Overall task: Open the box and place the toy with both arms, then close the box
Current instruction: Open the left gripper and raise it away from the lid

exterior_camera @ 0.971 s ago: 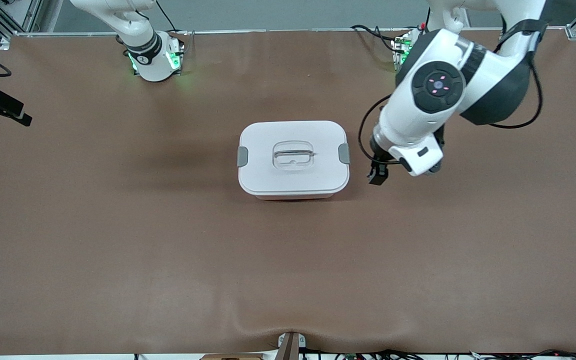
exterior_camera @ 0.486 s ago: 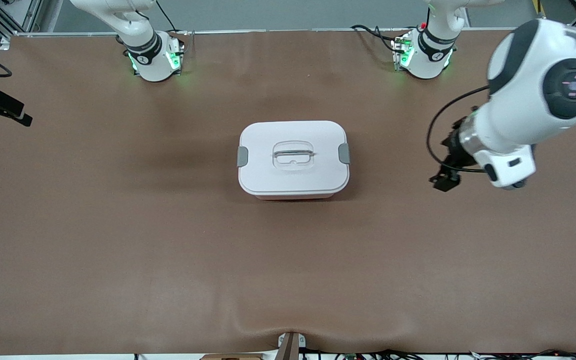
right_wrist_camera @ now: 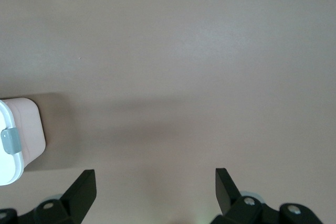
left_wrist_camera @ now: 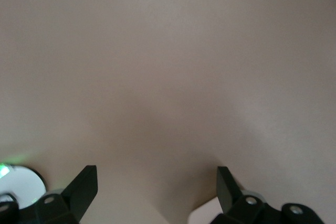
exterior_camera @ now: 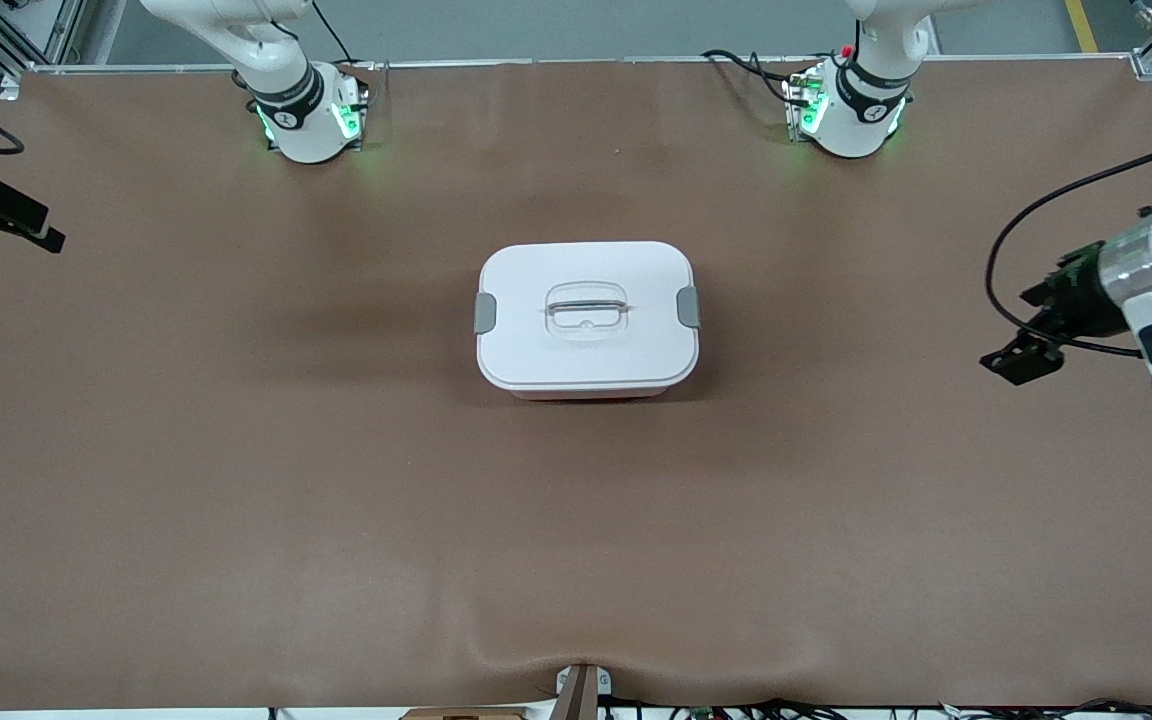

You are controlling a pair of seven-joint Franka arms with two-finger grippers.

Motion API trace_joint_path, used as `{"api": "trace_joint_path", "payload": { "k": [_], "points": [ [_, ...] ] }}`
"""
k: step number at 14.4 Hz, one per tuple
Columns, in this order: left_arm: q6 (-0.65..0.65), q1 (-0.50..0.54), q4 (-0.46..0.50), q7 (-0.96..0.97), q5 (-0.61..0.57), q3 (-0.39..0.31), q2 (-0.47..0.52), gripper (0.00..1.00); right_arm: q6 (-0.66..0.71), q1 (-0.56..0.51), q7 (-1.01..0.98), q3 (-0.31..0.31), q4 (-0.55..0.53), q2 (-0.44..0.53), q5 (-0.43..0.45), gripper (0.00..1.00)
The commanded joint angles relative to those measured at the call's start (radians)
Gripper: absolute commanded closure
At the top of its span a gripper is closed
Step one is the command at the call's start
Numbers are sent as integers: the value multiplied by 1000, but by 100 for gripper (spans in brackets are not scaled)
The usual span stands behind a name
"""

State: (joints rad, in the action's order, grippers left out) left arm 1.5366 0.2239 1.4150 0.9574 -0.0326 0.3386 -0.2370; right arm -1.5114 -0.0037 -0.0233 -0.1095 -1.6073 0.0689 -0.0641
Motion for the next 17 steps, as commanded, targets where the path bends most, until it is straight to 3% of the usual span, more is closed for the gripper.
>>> {"api": "trace_joint_path", "payload": {
  "k": [1, 8, 14, 17],
  "points": [
    [-12, 43, 9, -190, -9, 10, 19, 0, 7, -16, 8, 10, 12, -3, -11, 0],
    [-16, 166, -30, -508, -10, 19, 19, 0, 13, -24, 8, 10, 14, -3, -10, 0],
    [-90, 149, -36, -513, -20, 22, 51, 0, 13, -22, 8, 10, 12, -3, -11, 0],
    [-90, 143, -39, -513, -33, 63, 79, 0, 10, -15, 5, 10, 12, -8, -3, 0]
  ]
}}
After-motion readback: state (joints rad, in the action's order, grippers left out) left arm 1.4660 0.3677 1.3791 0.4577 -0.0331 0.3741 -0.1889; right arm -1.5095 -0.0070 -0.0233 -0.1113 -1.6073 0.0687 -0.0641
